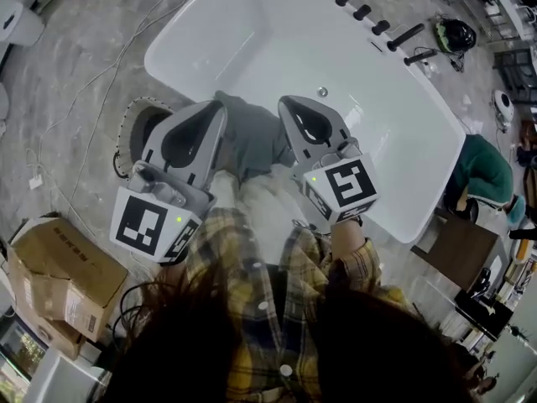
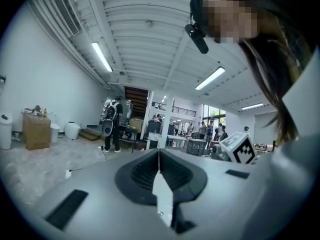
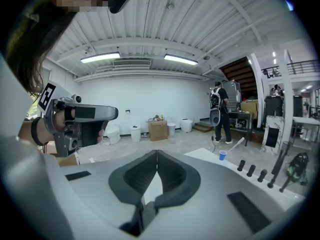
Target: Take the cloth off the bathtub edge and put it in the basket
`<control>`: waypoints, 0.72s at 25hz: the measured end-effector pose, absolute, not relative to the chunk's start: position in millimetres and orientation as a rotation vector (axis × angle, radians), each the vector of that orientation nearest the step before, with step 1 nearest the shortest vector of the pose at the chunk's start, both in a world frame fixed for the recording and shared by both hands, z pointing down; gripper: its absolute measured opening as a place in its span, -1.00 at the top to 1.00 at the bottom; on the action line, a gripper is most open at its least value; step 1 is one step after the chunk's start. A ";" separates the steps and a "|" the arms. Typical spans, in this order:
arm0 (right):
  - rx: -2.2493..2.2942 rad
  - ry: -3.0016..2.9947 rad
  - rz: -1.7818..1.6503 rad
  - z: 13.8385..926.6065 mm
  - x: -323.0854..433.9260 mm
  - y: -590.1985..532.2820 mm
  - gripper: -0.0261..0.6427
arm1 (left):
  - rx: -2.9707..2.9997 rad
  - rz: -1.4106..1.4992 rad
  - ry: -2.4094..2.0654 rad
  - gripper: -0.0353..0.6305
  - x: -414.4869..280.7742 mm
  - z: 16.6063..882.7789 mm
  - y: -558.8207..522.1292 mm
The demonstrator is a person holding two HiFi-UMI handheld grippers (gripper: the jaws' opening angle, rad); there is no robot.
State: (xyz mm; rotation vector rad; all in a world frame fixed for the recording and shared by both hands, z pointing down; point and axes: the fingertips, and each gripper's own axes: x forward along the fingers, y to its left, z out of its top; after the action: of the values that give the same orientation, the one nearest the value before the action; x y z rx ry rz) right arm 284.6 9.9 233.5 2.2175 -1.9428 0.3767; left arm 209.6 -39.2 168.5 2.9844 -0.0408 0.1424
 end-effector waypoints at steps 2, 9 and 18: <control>2.233 -1.921 0.409 243.8 286.2 9.5 0.88 | 2.993 0.169 -0.016 0.84 211.0 181.3 -42.4; 2.270 -1.871 0.467 275.4 292.8 6.3 0.87 | 2.974 0.239 0.057 0.84 217.7 224.1 -43.0; 2.230 -1.853 0.582 346.5 296.1 1.9 0.87 | 2.908 0.397 0.141 0.84 231.5 299.0 -38.3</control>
State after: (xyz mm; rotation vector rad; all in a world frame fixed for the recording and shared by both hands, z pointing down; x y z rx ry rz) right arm 296.1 1.9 346.5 2.2304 -1.8534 0.5819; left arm 231.5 -38.3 299.0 2.9081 0.1414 0.3969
